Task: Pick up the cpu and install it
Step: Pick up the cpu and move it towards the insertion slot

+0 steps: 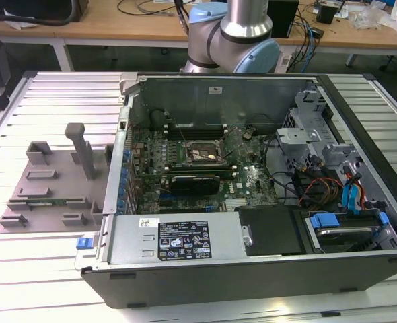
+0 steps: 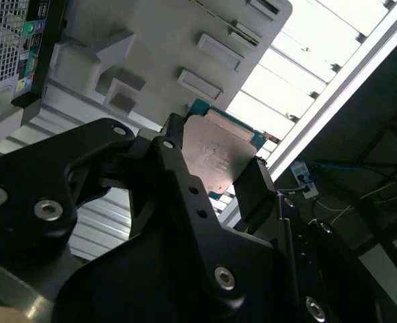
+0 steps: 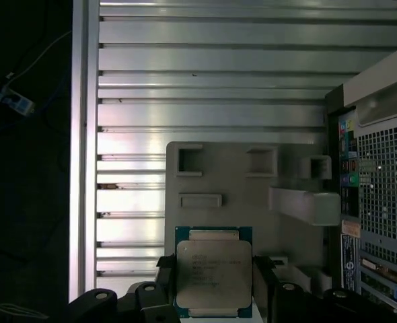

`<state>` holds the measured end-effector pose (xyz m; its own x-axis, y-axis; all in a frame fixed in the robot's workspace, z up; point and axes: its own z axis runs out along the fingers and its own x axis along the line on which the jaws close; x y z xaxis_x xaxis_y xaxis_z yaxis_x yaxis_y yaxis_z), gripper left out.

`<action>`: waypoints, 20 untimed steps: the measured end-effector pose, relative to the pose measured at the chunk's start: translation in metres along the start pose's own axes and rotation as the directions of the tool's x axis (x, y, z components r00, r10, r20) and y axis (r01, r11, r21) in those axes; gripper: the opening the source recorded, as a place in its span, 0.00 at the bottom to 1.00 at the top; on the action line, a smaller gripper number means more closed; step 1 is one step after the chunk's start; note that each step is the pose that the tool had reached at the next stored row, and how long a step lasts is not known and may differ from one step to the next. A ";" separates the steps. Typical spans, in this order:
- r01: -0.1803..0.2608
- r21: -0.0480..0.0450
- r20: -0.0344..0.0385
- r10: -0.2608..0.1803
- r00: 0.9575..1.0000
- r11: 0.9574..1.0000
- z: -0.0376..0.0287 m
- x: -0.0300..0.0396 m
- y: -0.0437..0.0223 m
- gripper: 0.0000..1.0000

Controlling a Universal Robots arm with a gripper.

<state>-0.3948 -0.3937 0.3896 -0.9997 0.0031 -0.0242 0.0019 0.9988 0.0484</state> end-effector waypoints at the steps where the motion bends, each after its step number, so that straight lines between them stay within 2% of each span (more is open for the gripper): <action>1: 0.000 0.000 0.000 0.000 1.000 1.000 -0.0016 0.0000 0.0001 0.55; 3: 0.000 0.000 0.000 0.000 1.000 1.000 -0.0050 -0.0001 0.0003 0.55; 8: 0.000 0.000 0.000 0.000 1.000 1.000 -0.0054 -0.0015 0.0003 0.55; 14: 0.000 0.000 0.000 0.000 1.000 1.000 -0.0051 -0.0093 0.0003 0.55; 20: 0.000 0.000 0.000 0.000 1.000 1.000 -0.0050 -0.0133 0.0003 0.55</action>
<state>-0.3816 -0.3937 0.3950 -0.9997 0.0031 -0.0242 0.0019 0.9988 0.0485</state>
